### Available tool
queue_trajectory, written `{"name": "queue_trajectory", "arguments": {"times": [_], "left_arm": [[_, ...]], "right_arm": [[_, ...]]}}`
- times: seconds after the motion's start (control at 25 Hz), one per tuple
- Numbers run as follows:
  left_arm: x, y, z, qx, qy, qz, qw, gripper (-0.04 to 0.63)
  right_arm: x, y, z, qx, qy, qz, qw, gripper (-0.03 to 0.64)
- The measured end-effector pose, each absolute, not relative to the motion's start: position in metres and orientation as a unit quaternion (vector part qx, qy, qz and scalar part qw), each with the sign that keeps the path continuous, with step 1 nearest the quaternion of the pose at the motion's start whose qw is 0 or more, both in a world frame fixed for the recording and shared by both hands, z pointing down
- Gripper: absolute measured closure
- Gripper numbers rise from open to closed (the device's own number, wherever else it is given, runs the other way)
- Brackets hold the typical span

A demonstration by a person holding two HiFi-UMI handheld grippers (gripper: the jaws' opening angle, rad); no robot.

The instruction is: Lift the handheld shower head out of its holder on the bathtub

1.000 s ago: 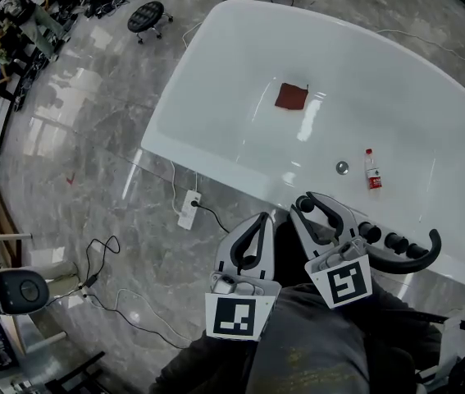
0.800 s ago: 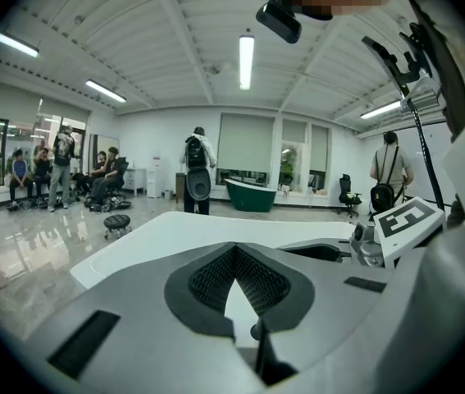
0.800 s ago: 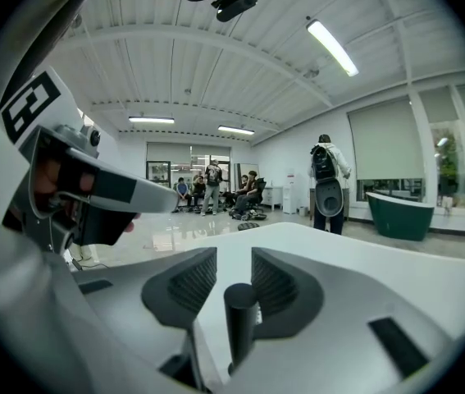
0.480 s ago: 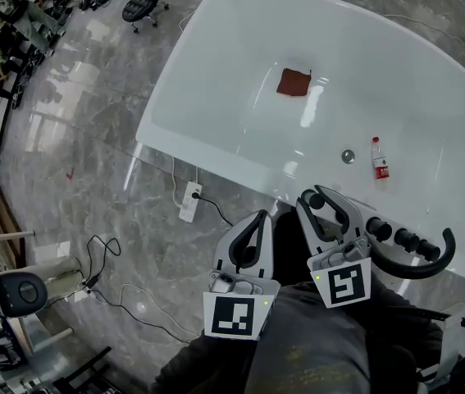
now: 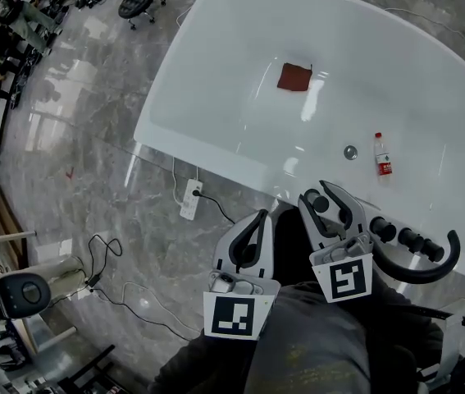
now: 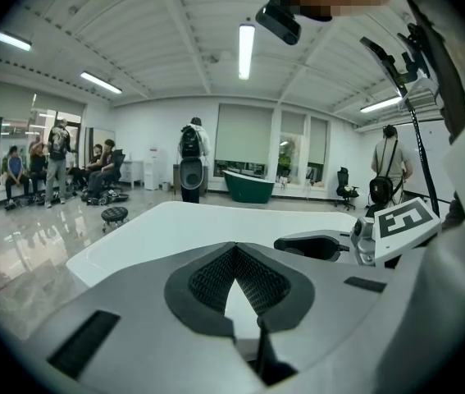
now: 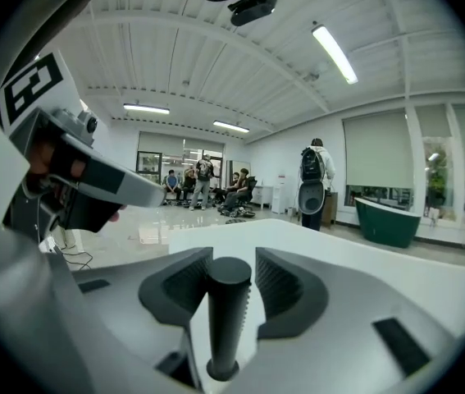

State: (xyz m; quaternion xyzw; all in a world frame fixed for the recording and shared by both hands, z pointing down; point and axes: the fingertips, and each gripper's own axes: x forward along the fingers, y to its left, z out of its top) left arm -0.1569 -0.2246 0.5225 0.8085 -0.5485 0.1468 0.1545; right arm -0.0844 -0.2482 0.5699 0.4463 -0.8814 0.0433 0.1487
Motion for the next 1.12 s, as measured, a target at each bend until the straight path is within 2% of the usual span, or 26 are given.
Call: {"name": "queue_trajectory", "arguments": {"times": [0.36,1.12], "left_arm": [[-0.162,-0.232,0.525,0.804,-0.552,0.151,0.162,0.594],[-0.167,-0.231,0.510,0.801,-0.557,0.153,0.158,0.594]], "right_arm": [[-0.087,-0.252,0.603,0.439,-0.873,0.092,0.192,0.478],[-0.086,-0.251,0.608,0.431,-0.875,0.104,0.194,0.495]]}}
